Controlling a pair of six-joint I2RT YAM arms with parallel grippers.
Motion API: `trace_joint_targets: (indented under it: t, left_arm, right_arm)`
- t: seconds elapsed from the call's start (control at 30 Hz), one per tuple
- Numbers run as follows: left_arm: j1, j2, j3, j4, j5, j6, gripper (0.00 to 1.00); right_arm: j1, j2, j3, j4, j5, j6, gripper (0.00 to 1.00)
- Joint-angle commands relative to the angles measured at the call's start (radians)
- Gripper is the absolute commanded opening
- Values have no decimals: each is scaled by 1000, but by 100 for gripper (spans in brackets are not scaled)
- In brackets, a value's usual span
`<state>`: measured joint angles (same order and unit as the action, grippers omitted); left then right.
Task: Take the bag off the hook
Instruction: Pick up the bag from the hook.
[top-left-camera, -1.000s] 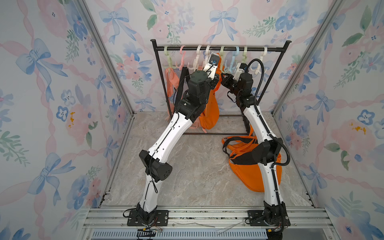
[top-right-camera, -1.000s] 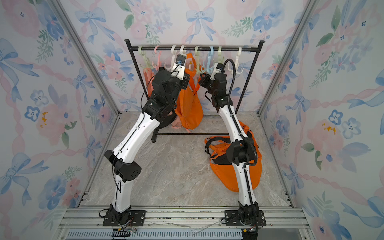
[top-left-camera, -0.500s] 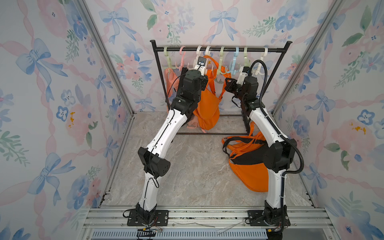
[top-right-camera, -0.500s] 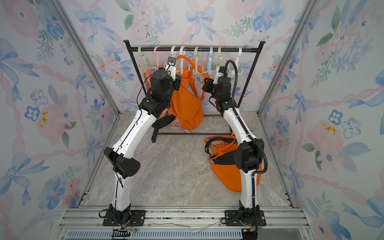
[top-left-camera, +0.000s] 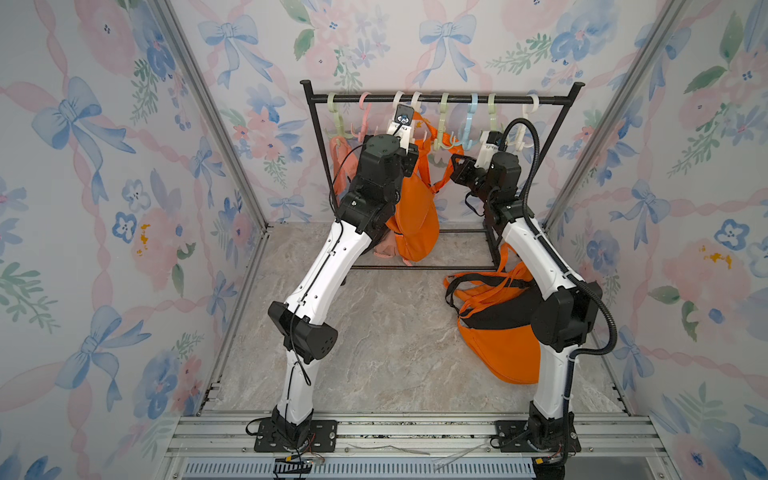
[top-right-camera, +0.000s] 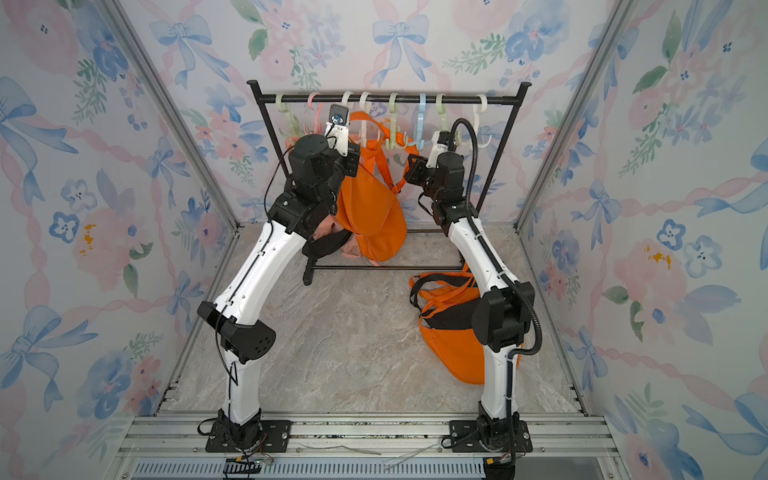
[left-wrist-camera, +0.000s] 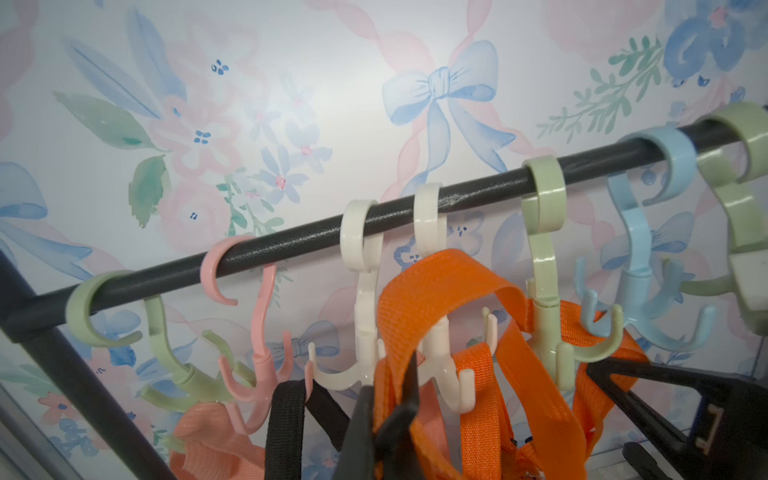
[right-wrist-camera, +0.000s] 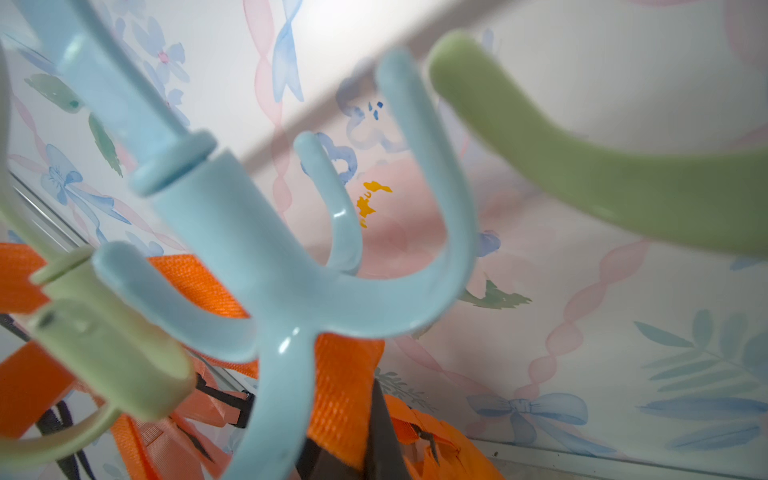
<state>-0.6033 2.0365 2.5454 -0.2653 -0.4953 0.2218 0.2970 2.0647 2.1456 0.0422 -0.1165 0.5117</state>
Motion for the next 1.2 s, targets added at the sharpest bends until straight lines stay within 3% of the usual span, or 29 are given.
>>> trace_joint_targets:
  t: [0.0,0.2,0.47,0.87,1.17]
  left_arm:
    - [-8,-70,32,23,-30,42,0]
    - [-7,-89,26,24,-81,72,0]
    - [-6,-70,6,23,-109,93,0]
    - [16,-65,-45,20,-124,67,0]
    - [13,0,-39,20,-123,37,0]
  right_arm:
    - [8,30,61,-38,42,26,0]
    - [3,95,230,-27,75,57,0]
    - [4,242,538,-155,115,0,0]
    - [13,267,521,-126,171,-91,0]
    - [23,349,604,-103,253,-178,0]
